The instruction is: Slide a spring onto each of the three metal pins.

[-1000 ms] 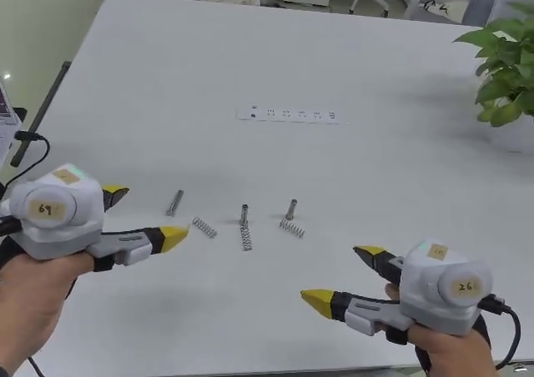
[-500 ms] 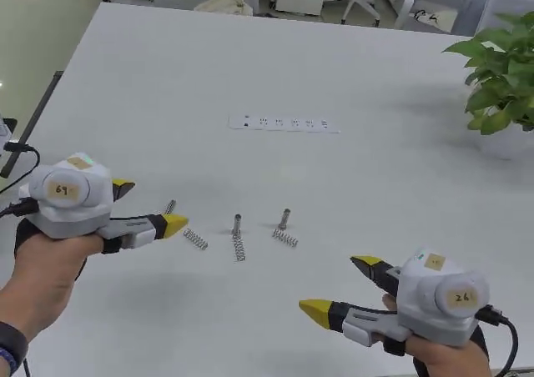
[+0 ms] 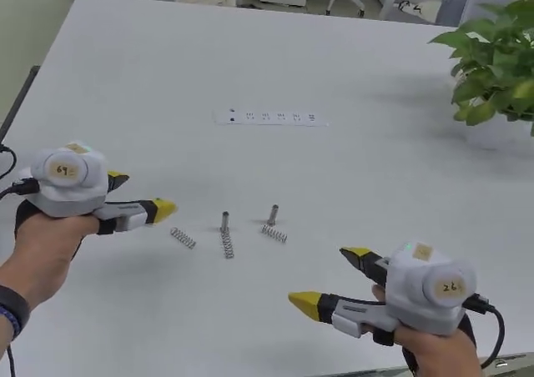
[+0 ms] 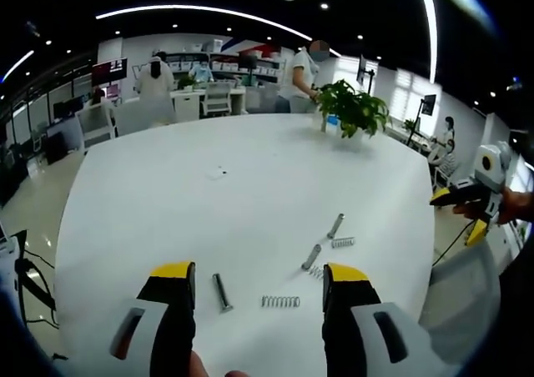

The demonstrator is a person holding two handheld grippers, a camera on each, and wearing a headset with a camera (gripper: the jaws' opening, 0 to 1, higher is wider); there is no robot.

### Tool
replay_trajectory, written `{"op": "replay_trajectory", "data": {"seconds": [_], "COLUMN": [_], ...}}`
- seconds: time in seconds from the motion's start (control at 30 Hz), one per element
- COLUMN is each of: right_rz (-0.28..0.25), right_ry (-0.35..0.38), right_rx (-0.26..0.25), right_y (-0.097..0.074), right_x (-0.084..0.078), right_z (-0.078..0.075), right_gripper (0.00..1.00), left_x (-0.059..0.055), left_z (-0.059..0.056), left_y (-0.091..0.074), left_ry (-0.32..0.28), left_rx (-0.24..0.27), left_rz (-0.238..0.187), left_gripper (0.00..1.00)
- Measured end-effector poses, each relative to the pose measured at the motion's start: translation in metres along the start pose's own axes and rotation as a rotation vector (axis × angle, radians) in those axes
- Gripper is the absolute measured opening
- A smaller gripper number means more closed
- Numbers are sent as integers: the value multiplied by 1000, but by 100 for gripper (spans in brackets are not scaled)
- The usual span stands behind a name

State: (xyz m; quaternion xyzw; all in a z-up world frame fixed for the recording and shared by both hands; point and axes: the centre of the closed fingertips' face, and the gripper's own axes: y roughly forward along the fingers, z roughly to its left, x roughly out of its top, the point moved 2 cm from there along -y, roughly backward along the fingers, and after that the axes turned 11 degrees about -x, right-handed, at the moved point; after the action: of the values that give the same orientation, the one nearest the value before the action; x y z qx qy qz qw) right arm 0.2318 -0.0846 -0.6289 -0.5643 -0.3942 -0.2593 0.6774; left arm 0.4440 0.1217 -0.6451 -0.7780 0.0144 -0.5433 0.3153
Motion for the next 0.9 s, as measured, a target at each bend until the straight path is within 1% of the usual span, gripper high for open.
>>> {"op": "replay_trajectory", "data": {"seconds": [0.07,0.13,0.47,0.6,0.63,0.8,0.9], "right_rz": [4,8,27,30,31,42,46], "right_ry": [2,7,18,27,31,35,40], "right_rx": [-1,-3,-7,-14,-16,-18,-21], "right_y": [1,2,8,9,9,11,12], "right_x": [-1,-2,-5,-5,-5,-8,-9], "right_z": [0,-2,-6,-10,-11,-13,-15], "right_gripper": [71,71,71,71,71,71,71], "left_x": [-2,-5,-15,-21,-23,-30,-37], "left_z": [3,8,25,33,36,45,51], "left_y": [4,10,32,40,42,47,52], "left_ry": [-9,-11,-37,-59,-59,-82,-105], "left_rx": [-1,5,4,13,17,28,31], "left_rz": [4,22,61,78,90,102,112], "left_gripper": [56,54,51,48,47,43,42]}}
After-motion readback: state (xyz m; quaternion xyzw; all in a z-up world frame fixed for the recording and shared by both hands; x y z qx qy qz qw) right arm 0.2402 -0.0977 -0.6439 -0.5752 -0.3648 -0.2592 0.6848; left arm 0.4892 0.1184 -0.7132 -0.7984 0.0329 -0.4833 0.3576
